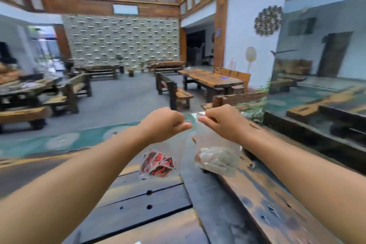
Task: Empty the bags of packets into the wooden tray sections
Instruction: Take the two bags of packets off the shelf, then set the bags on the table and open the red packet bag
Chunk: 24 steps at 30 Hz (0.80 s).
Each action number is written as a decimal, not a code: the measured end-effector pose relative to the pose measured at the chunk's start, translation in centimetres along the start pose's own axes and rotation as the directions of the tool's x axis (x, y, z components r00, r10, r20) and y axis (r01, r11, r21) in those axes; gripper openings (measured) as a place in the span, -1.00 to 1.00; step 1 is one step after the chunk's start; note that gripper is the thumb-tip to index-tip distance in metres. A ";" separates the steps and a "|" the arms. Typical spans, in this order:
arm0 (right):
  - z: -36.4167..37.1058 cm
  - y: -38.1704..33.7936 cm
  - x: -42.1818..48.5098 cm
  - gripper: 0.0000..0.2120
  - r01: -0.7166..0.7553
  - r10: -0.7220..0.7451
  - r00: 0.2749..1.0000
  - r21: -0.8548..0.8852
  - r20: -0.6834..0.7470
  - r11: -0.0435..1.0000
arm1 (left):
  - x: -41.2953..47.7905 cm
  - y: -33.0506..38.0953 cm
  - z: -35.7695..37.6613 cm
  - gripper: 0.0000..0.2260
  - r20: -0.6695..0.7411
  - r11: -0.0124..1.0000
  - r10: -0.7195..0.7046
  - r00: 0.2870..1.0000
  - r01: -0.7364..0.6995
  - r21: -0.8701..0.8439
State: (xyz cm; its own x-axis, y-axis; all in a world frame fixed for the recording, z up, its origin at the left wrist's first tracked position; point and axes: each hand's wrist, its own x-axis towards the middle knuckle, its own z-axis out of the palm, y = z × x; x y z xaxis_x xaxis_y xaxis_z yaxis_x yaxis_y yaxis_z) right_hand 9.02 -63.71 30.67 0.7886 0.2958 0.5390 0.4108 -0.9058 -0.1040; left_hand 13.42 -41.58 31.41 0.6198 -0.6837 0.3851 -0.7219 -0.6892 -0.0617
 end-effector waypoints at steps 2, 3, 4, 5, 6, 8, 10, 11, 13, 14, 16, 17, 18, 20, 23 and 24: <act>1.9 -0.2 0.4 -0.52 0.019 -0.018 1.000 0.041 -0.021 0.999 | -1.4 -0.9 1.3 -0.54 0.012 0.998 -0.060 0.998 0.060 0.000; 3.0 -0.3 0.5 -0.52 0.025 -0.023 1.000 0.069 -0.018 0.997 | -2.2 -1.5 2.1 -0.53 0.009 0.996 -0.089 0.996 0.089 -0.011; 4.1 -0.4 0.6 -0.52 0.025 -0.025 1.000 0.096 -0.006 0.995 | -2.9 -1.9 3.0 -0.52 0.008 0.992 -0.122 0.992 0.122 -0.029; 5.1 -0.7 0.5 -0.52 0.027 -0.028 1.000 0.130 0.003 0.991 | -3.8 -2.3 4.0 -0.52 0.009 0.988 -0.149 0.989 0.149 -0.047; 6.2 -1.1 0.3 -0.51 0.028 -0.030 0.999 0.163 0.011 0.986 | -4.7 -2.6 5.0 -0.52 0.016 0.981 -0.183 0.983 0.184 -0.066; 7.9 -2.3 -0.6 -0.51 0.040 -0.047 0.998 0.191 0.032 0.981 | -6.7 -2.9 7.1 -0.52 0.018 0.964 -0.228 0.973 0.229 -0.134; 9.1 -3.4 -1.8 -0.52 0.075 -0.083 0.994 0.118 0.071 0.990 | -8.9 -3.0 8.8 -0.52 -0.003 0.950 -0.245 0.969 0.240 -0.198; 9.7 -3.7 -2.5 -0.54 0.094 -0.100 0.992 0.084 0.072 0.992 | -10.0 -3.0 9.6 -0.52 -0.007 0.943 -0.256 0.967 0.248 -0.220; 11.6 -4.0 -4.1 -0.52 0.121 -0.128 0.990 0.112 0.058 0.986 | -12.2 -2.8 11.4 -0.54 -0.008 0.924 -0.289 0.957 0.276 -0.266; 12.9 -4.0 -5.0 -0.52 0.118 -0.130 0.989 0.157 0.068 0.980 | -13.2 -2.6 12.3 -0.56 -0.009 0.913 -0.301 0.954 0.285 -0.293; 15.9 -3.8 -7.3 -0.53 0.104 -0.128 0.984 0.194 0.120 0.976 | -15.3 -2.0 14.5 -0.56 0.013 0.889 -0.327 0.945 0.313 -0.333; 17.3 -3.7 -8.7 -0.55 0.091 -0.119 0.982 0.179 0.149 0.980 | -16.3 -1.6 15.6 -0.54 0.032 0.879 -0.340 0.940 0.329 -0.345; 18.6 -3.6 -10.2 -0.55 0.068 -0.097 0.981 0.168 0.170 0.983 | -17.4 -1.2 16.8 -0.53 0.056 0.866 -0.355 0.933 0.350 -0.356; 20.9 -3.8 -13.3 -0.54 -0.005 -0.031 0.977 0.168 0.209 0.986 | -19.5 -0.2 19.1 -0.52 0.109 0.843 -0.381 0.918 0.393 -0.367; 23.7 -4.5 -17.6 -0.56 -0.051 0.004 0.964 0.171 0.265 0.984 | -22.7 1.5 21.6 -0.54 0.177 0.801 -0.418 0.891 0.453 -0.391; 24.2 -5.0 -18.7 -0.55 -0.063 0.005 0.958 0.191 0.288 0.980 | -23.7 2.1 22.3 -0.53 0.200 0.782 -0.432 0.880 0.475 -0.403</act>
State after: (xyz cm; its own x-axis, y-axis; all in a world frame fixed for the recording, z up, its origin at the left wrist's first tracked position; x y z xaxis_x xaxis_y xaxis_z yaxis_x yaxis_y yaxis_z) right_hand 3.29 -57.41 0.93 0.8891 0.3662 0.2747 0.4404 -0.8479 -0.2952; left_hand 4.09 -32.21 1.63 0.9184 -0.3517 0.1813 -0.3938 -0.7676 0.5056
